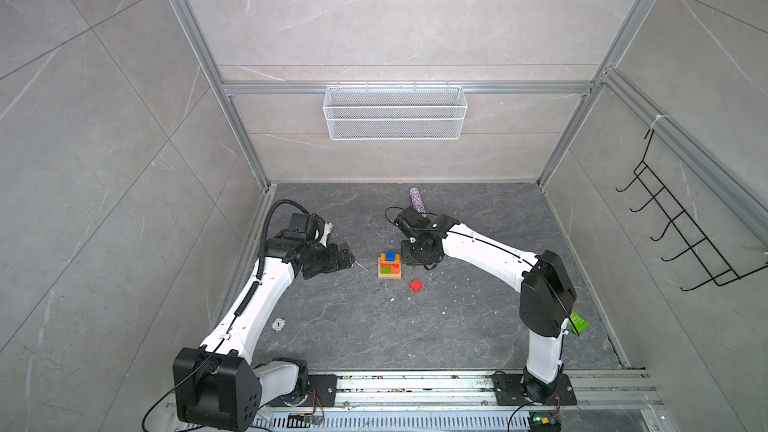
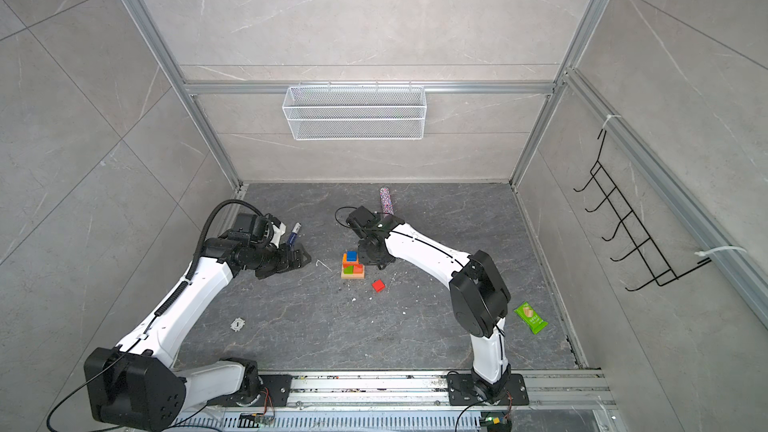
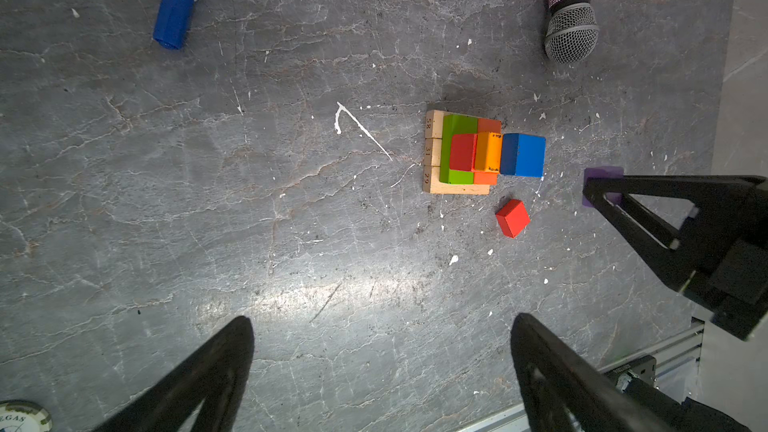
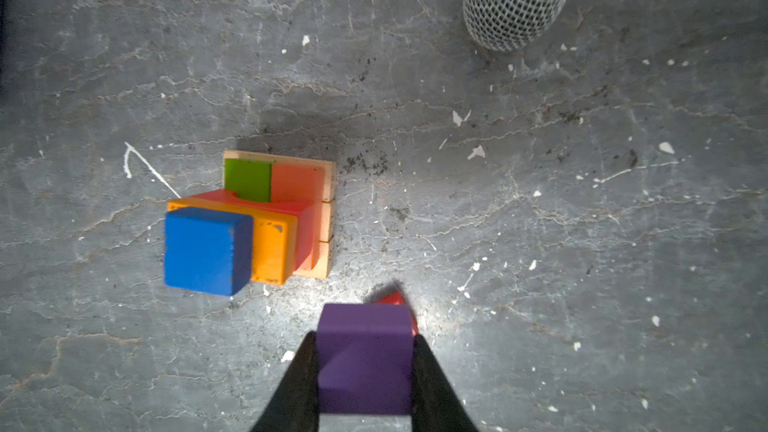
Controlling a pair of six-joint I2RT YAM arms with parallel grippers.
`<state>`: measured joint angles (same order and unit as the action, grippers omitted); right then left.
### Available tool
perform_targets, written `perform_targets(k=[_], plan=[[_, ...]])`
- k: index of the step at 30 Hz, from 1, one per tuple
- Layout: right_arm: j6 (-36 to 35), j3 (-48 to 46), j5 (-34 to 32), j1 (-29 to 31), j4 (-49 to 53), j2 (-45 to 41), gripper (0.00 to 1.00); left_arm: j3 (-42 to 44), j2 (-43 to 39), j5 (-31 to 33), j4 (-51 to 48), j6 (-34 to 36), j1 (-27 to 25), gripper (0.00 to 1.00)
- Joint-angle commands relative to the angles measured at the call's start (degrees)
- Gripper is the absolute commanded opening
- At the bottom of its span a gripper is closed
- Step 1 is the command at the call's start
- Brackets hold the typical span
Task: Build the wood block tower
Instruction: 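Lift the purple cube with the right gripper and carry it over the stack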
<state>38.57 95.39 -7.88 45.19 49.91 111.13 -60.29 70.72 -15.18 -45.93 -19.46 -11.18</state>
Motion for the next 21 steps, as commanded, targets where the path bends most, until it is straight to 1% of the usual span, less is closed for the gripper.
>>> perform_targets(k=[1, 5, 12, 21], plan=[[2.44, 5.32, -2.95, 1.55, 5.89, 2.54, 0.00, -0.02, -0.58, -1.19, 0.67, 0.96, 0.62, 0.99], [3.78, 10.47, -4.64, 3.01, 8.45, 4.82, 0.00, 0.00, -0.72, -1.34, 0.63, 0.92, 0.56, 0.99], [4.68, 16.82, -4.95, 4.57, 9.89, 8.43, 0.00, 0.09, -1.02, -1.29, 0.58, 0.94, 0.60, 0.99], [6.01, 19.67, -5.40, 5.22, 9.24, 11.24, 0.00, 0.09, -1.35, -1.77, 0.76, 1.01, 0.60, 0.99]])
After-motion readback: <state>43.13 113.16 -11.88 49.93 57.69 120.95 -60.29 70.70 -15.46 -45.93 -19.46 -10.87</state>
